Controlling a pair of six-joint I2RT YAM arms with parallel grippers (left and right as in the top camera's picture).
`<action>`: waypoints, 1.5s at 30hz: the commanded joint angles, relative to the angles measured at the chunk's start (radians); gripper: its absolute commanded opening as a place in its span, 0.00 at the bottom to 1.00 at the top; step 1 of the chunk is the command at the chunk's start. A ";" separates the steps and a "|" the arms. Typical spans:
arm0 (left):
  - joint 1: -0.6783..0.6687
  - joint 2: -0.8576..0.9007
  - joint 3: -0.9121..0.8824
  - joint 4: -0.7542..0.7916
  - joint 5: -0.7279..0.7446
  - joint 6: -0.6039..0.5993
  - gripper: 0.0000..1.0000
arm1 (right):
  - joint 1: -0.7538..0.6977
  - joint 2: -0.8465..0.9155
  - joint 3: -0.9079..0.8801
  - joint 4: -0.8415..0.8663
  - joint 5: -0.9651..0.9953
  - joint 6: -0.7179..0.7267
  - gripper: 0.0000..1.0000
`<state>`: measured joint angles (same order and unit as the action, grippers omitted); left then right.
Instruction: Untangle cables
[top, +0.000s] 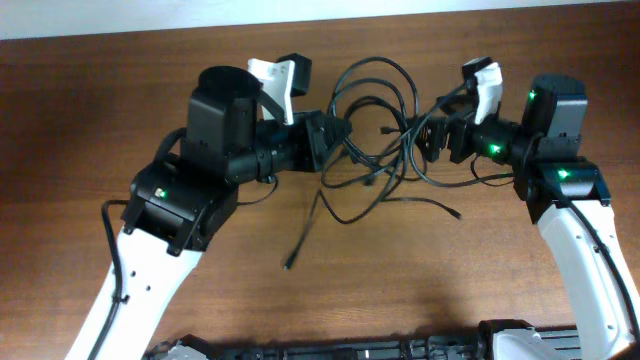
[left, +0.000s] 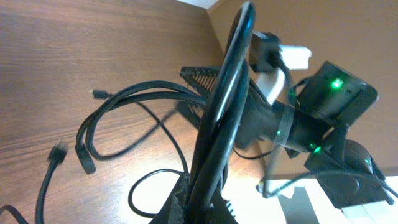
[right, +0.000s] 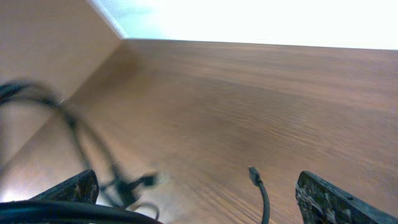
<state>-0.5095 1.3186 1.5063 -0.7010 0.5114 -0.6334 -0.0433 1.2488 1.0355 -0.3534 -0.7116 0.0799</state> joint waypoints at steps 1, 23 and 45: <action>-0.026 -0.011 0.013 0.012 0.086 -0.010 0.00 | -0.003 -0.013 0.006 -0.016 0.426 0.203 0.99; 0.114 -0.026 0.013 -0.060 -0.016 0.001 0.00 | -0.005 -0.013 0.006 -0.392 0.731 0.225 0.99; 0.189 -0.026 0.013 -0.258 -0.572 0.203 0.00 | -0.003 -0.013 0.006 -0.379 -0.225 -0.058 0.99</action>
<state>-0.3237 1.3170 1.5063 -0.9661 -0.1303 -0.5129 -0.0433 1.2480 1.0367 -0.7406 -0.6716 0.0776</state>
